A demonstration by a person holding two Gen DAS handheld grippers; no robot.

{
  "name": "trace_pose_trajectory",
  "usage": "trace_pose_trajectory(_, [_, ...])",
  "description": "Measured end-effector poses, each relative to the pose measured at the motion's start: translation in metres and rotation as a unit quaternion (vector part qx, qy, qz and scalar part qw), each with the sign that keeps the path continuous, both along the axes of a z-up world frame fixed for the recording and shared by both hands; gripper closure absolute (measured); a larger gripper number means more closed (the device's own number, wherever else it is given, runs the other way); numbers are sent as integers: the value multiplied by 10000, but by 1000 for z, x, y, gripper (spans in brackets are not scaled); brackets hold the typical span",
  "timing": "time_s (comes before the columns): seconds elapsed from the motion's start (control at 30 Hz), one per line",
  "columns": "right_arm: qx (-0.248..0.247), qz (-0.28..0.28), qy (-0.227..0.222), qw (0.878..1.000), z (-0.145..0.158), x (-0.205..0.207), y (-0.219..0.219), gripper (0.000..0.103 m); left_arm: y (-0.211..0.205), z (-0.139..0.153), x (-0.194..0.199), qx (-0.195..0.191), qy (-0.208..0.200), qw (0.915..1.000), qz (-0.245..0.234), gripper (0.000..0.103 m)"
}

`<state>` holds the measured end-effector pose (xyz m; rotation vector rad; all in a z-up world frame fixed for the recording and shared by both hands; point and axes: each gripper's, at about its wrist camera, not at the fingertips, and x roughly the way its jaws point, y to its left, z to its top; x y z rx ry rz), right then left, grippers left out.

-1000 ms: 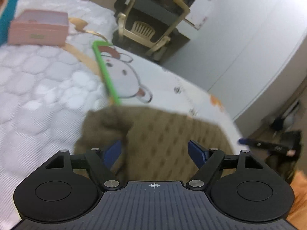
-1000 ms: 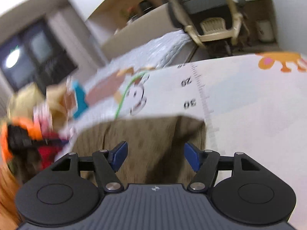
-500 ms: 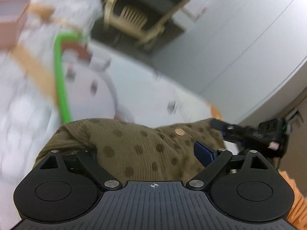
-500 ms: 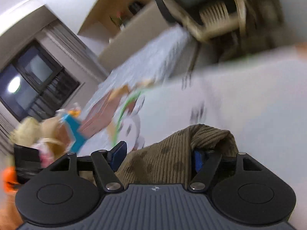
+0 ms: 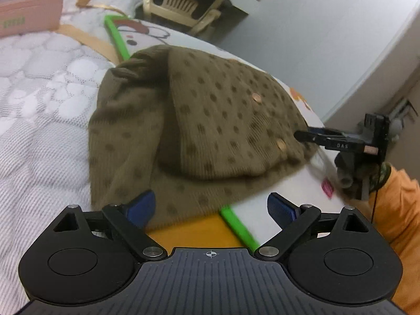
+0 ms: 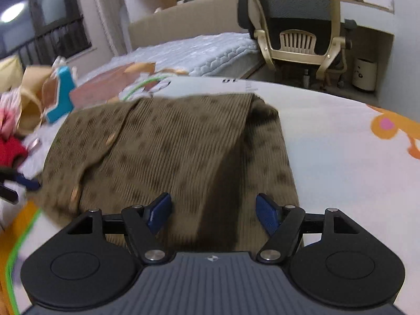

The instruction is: Fold clothes

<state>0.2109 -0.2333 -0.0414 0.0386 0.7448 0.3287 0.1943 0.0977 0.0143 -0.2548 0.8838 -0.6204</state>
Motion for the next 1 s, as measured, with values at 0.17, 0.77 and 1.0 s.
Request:
trace_pose_trajectory(0.17, [-70,179,-196,9996,13,-27,-3,30,6,0,-26,18,-166,9998,123,6])
trace_pose_trajectory(0.77, [459,0,-661,9968,41,-12,-3,93,-26,33,33,-182,-771,9916,1020,86])
trace_pose_trajectory(1.0, [263,-141,-249,9992,13,-3,-13,71,-13,-2,36,-62,-60,9937,1118,47])
